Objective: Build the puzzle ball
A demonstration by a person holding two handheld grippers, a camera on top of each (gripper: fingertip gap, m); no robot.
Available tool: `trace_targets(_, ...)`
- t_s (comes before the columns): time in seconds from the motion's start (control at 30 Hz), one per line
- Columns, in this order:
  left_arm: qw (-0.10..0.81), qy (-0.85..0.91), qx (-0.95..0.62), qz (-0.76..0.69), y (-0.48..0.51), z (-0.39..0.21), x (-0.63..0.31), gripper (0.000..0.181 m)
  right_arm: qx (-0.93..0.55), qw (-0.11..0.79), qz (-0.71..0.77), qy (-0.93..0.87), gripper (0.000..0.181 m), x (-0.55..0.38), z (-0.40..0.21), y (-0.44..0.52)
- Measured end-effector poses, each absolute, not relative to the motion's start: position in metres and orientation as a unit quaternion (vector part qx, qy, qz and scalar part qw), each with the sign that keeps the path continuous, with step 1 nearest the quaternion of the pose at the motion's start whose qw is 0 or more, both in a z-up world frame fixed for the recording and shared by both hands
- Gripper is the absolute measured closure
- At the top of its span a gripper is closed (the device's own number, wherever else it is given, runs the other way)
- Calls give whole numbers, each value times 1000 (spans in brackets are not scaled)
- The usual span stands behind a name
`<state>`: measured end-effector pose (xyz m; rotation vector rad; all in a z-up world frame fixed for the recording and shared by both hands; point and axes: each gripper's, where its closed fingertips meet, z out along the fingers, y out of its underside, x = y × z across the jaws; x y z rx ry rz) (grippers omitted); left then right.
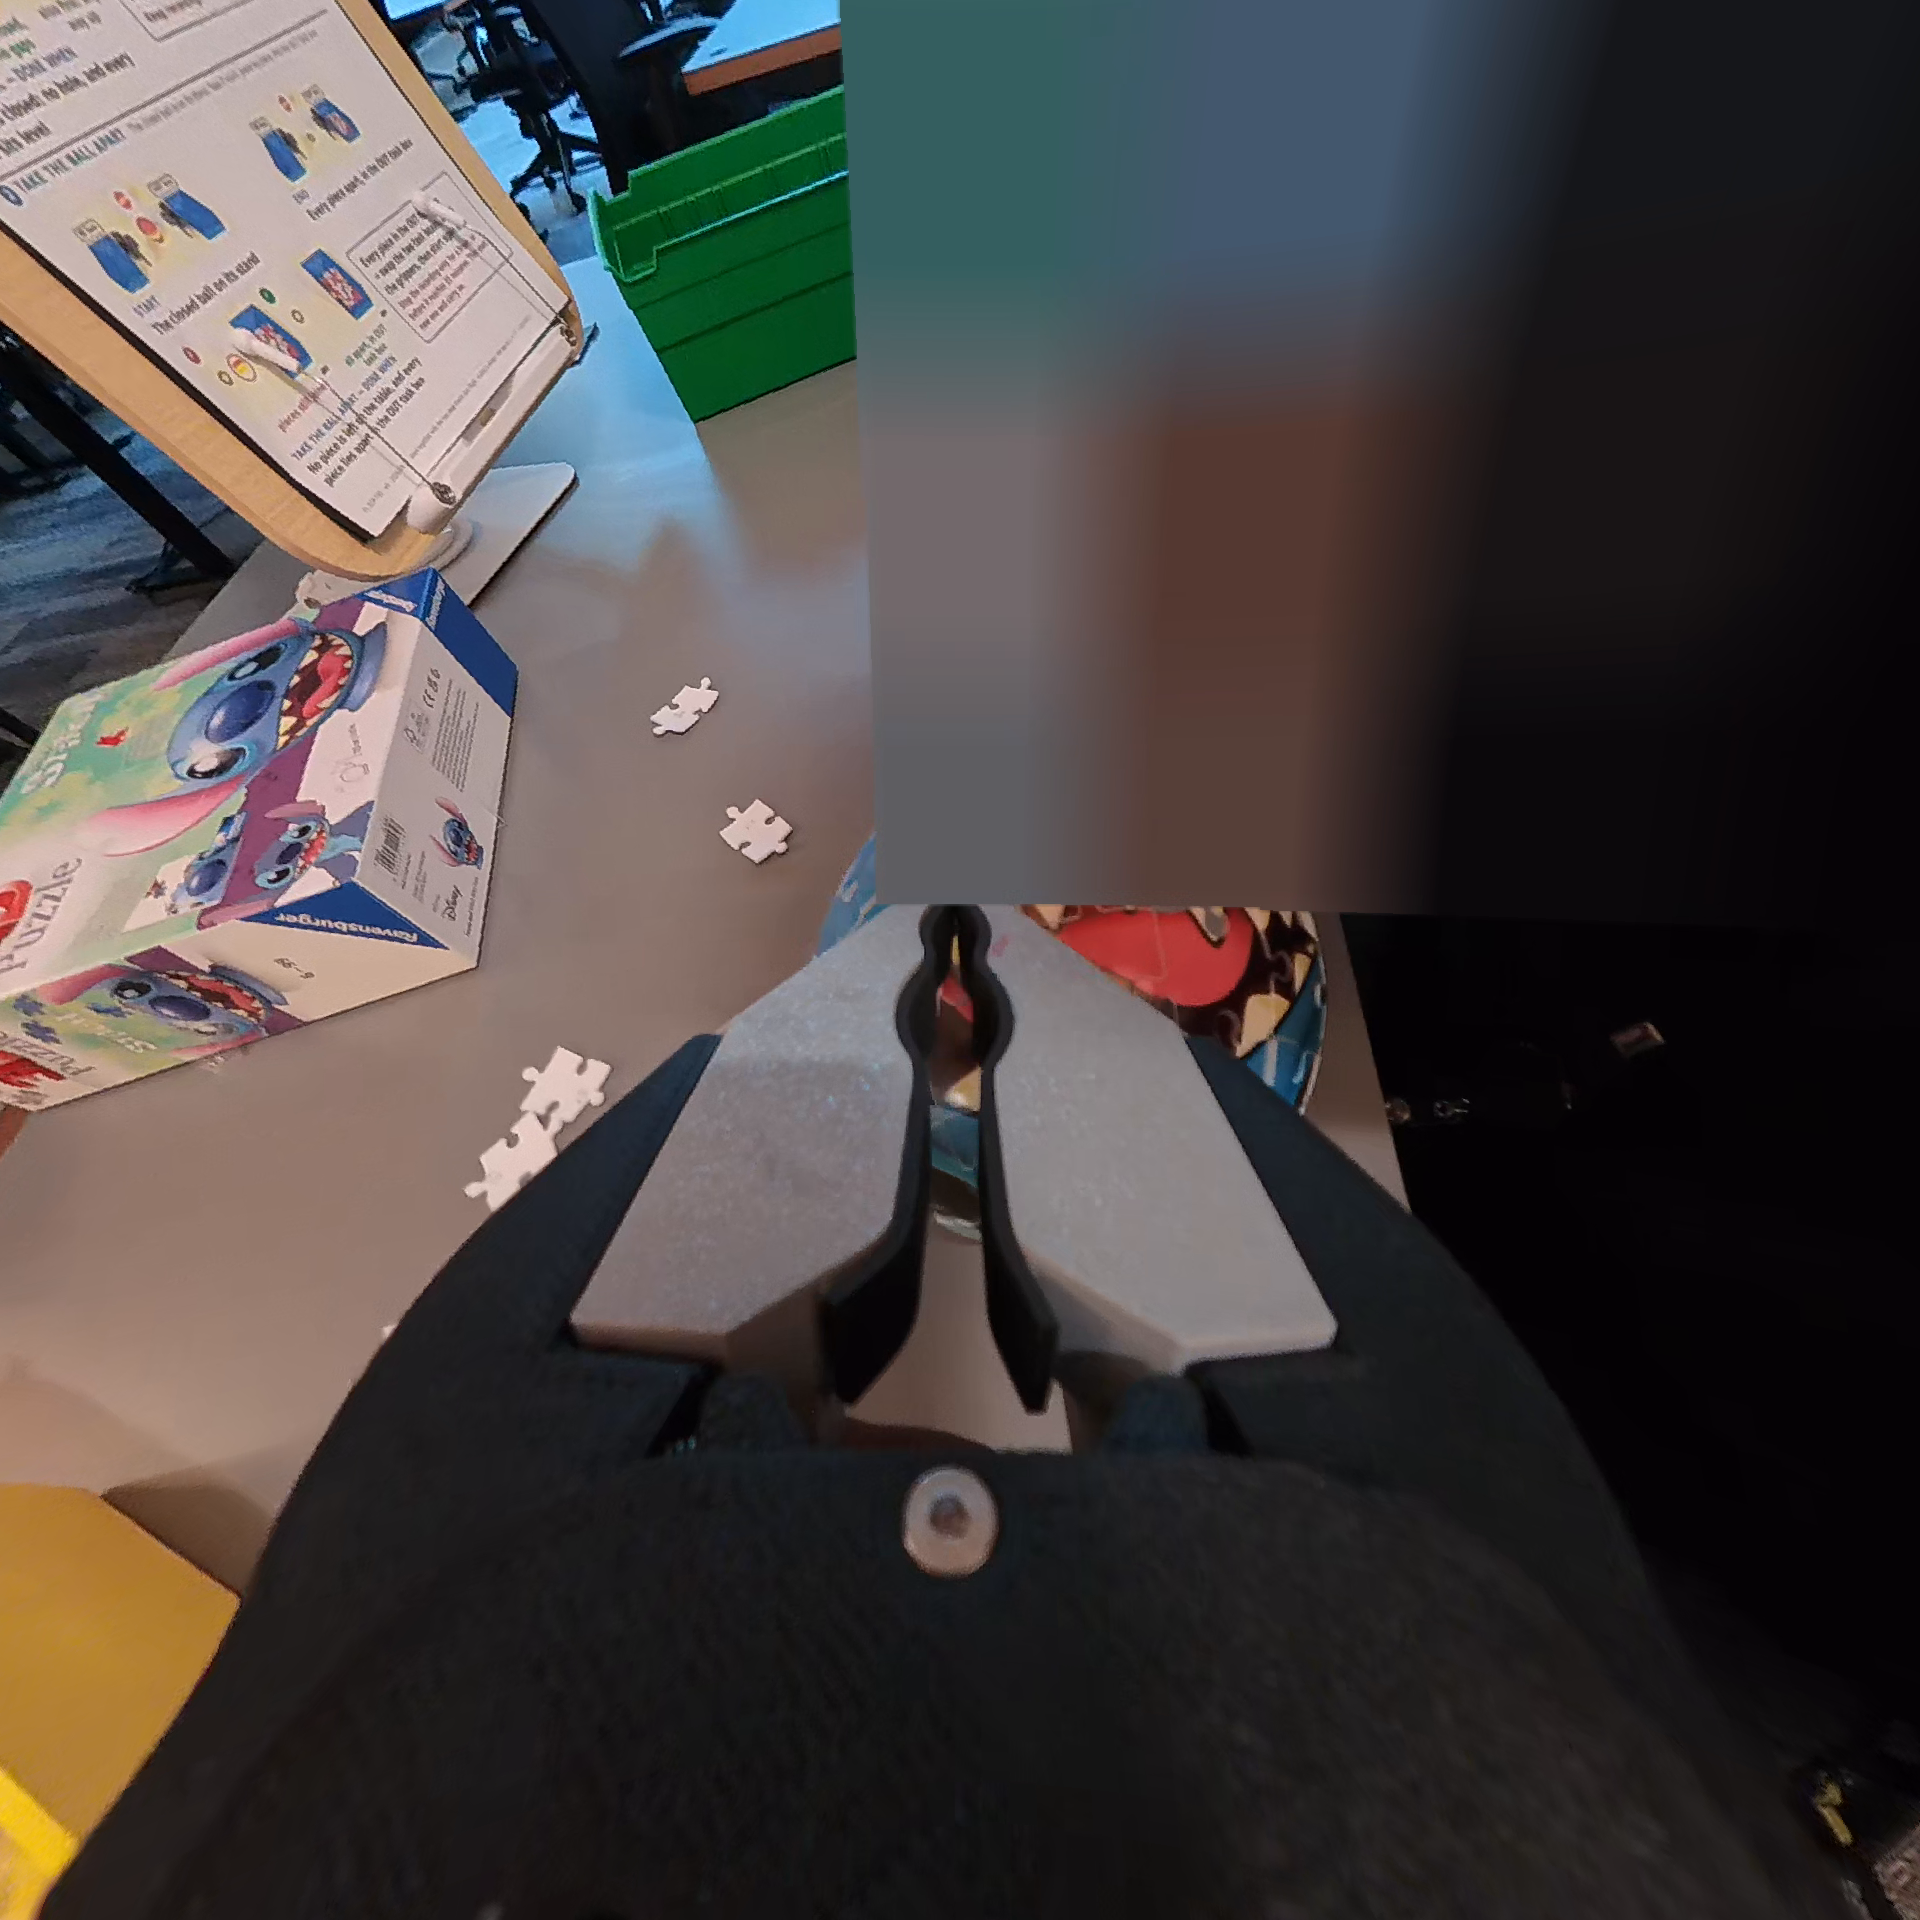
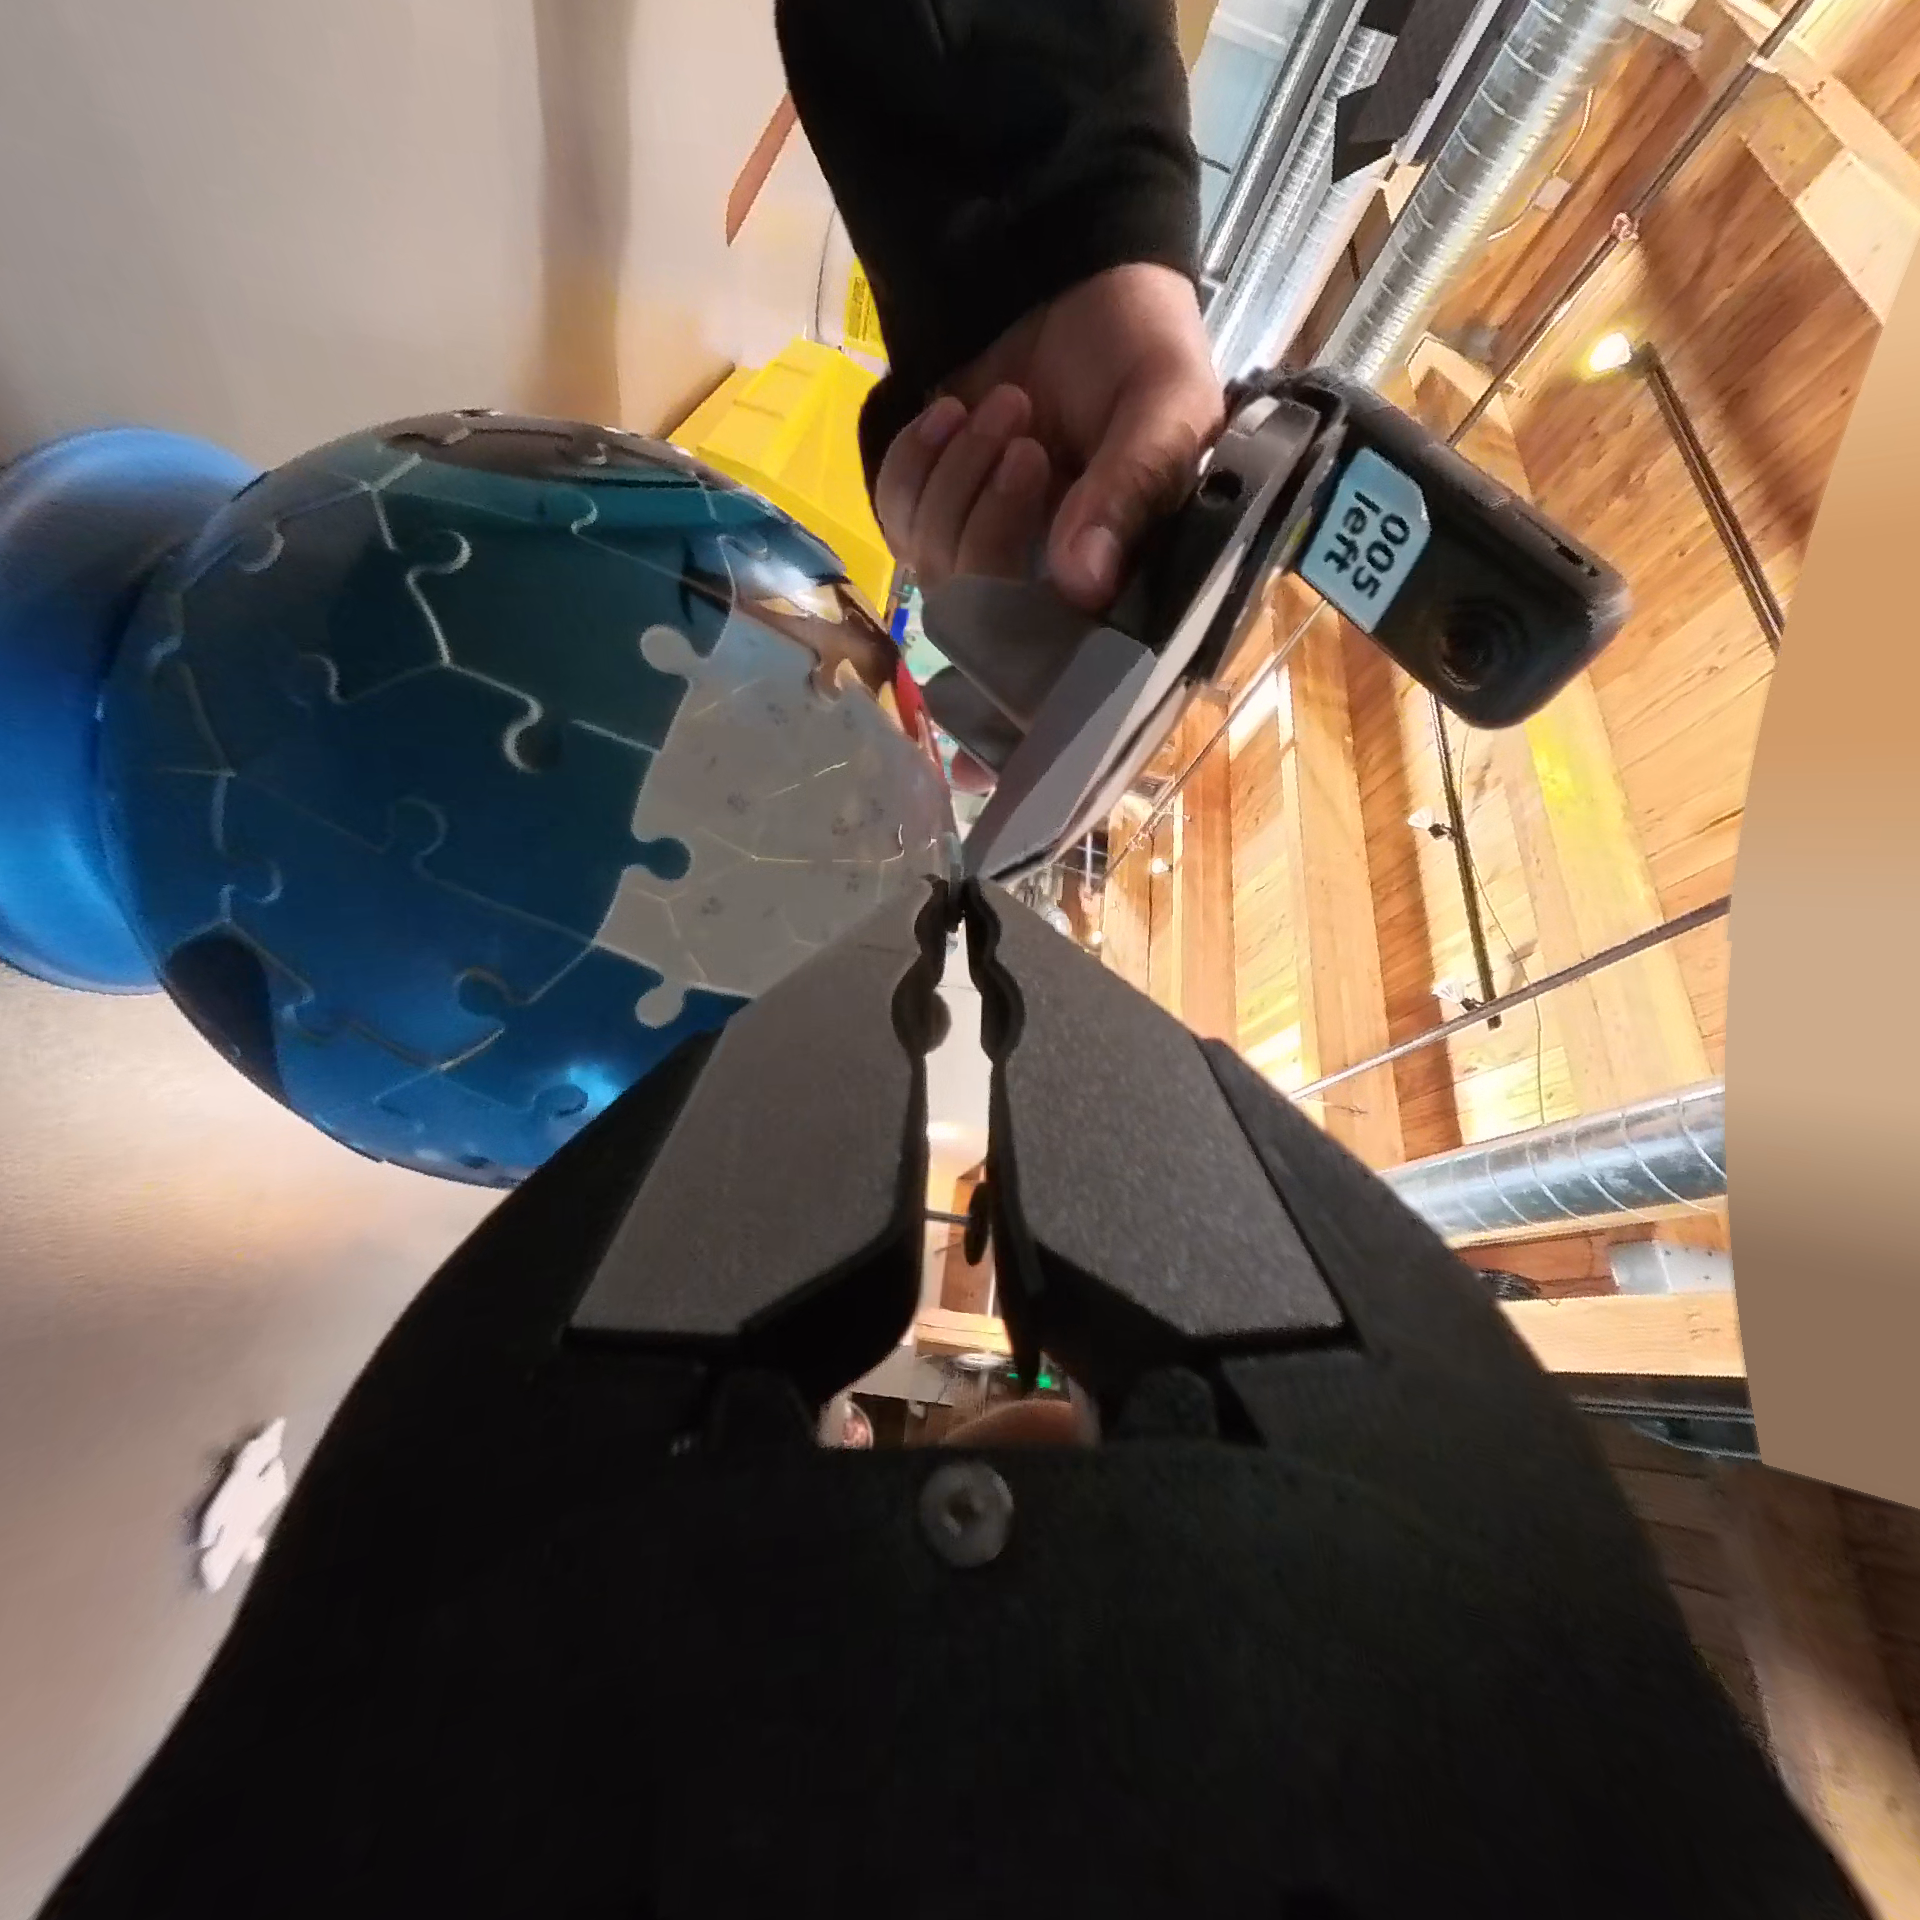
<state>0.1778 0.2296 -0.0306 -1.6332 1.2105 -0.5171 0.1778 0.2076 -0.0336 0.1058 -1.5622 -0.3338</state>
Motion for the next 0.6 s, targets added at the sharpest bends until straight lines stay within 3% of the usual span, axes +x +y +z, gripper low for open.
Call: trace_targets(0.6,432,549,-684,-211,227,-33,186,181,34,701,-125,-701,181,177,-34,207)
